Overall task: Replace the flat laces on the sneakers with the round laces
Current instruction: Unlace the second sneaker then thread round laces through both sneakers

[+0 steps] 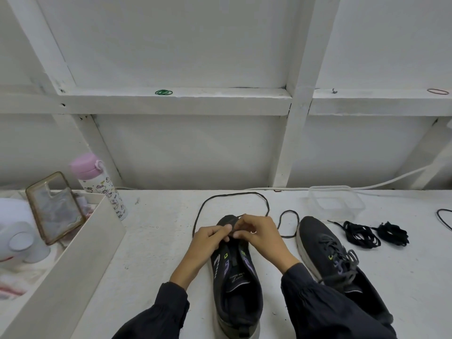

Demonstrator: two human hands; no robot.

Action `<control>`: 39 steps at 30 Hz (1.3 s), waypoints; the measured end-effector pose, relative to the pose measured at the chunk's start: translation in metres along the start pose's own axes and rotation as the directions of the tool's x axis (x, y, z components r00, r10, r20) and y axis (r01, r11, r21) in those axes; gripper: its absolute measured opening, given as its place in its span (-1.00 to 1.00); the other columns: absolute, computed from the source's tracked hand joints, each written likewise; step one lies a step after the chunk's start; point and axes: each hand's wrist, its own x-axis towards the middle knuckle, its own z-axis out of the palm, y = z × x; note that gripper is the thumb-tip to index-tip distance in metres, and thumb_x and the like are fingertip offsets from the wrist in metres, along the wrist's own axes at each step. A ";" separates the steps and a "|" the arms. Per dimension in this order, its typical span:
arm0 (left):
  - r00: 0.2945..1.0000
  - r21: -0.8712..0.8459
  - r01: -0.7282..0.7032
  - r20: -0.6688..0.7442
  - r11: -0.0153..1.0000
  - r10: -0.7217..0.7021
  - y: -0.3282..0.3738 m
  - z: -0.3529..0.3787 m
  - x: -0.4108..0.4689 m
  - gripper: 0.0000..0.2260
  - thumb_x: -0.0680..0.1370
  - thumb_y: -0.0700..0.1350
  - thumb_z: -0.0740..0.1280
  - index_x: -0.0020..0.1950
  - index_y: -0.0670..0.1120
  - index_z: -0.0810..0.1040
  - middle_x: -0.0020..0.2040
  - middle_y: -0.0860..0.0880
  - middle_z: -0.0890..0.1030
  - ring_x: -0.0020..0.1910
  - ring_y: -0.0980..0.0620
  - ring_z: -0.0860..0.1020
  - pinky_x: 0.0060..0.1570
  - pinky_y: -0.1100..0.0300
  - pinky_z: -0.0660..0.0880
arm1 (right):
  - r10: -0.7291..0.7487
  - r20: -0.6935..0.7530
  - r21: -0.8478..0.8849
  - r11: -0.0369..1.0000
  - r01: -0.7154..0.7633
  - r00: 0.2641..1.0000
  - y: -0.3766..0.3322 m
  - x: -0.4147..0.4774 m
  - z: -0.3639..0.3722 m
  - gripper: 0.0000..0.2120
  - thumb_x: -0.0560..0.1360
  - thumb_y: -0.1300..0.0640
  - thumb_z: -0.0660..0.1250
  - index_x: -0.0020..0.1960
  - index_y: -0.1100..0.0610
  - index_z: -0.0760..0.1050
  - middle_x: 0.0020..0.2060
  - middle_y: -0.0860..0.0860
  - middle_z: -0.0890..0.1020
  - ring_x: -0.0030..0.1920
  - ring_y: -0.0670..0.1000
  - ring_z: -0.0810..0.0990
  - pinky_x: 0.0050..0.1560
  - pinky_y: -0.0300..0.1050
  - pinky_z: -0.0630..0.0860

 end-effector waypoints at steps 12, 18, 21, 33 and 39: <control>0.974 0.283 -0.149 -0.122 0.948 0.189 -0.028 -0.008 -0.002 -0.76 0.64 -0.14 0.24 0.13 0.16 0.62 -0.24 0.19 0.63 -0.16 0.22 0.59 -0.06 0.27 0.54 | 0.210 0.032 0.130 0.969 -0.212 0.977 0.023 -0.013 -0.015 -0.84 0.52 0.26 0.36 -0.05 0.06 0.68 -0.29 -0.06 0.65 -0.51 0.00 0.54 -0.39 -0.25 0.45; 0.964 0.344 -0.188 -0.115 0.920 0.240 -0.024 -0.004 -0.002 -0.88 0.57 -0.13 0.34 0.01 0.08 0.64 -0.04 0.14 0.62 -0.10 0.35 0.50 -0.13 0.51 0.38 | 0.214 0.033 0.109 0.970 -0.216 0.976 0.024 -0.013 -0.012 -0.89 0.51 0.20 0.40 -0.14 0.04 0.65 -0.32 -0.05 0.66 -0.49 -0.06 0.52 -0.36 -0.30 0.45; 0.970 0.357 -0.162 -0.116 0.920 0.215 -0.024 0.002 -0.003 -0.94 0.54 -0.03 0.39 -0.01 0.11 0.63 -0.09 0.15 0.60 -0.06 0.28 0.53 -0.10 0.45 0.43 | 0.180 0.034 0.039 0.983 -0.182 0.983 0.021 -0.011 -0.009 -0.88 0.52 0.17 0.39 -0.15 -0.01 0.62 -0.26 -0.12 0.67 -0.45 -0.10 0.55 -0.28 -0.32 0.49; 0.991 0.533 -0.021 -0.104 0.846 0.090 -0.008 0.011 0.001 -0.97 0.46 0.08 0.40 -0.17 0.22 0.58 -0.18 0.15 0.66 -0.13 0.20 0.60 -0.11 0.17 0.56 | 0.054 0.105 -0.352 0.936 -0.014 0.993 0.008 -0.005 -0.008 -0.88 0.54 0.17 0.28 -0.03 0.12 0.60 -0.18 -0.11 0.51 -0.15 -0.10 0.48 -0.16 -0.30 0.38; 0.992 0.488 -0.021 -0.097 0.872 0.078 -0.011 0.016 0.004 -0.94 0.45 0.07 0.42 -0.21 0.23 0.58 -0.21 0.17 0.66 -0.16 0.19 0.61 -0.09 0.12 0.58 | 0.087 0.127 -0.444 0.896 -0.022 0.988 0.001 -0.001 -0.005 -0.85 0.55 0.19 0.22 -0.07 0.14 0.56 -0.12 0.01 0.58 -0.14 -0.04 0.46 -0.16 -0.17 0.36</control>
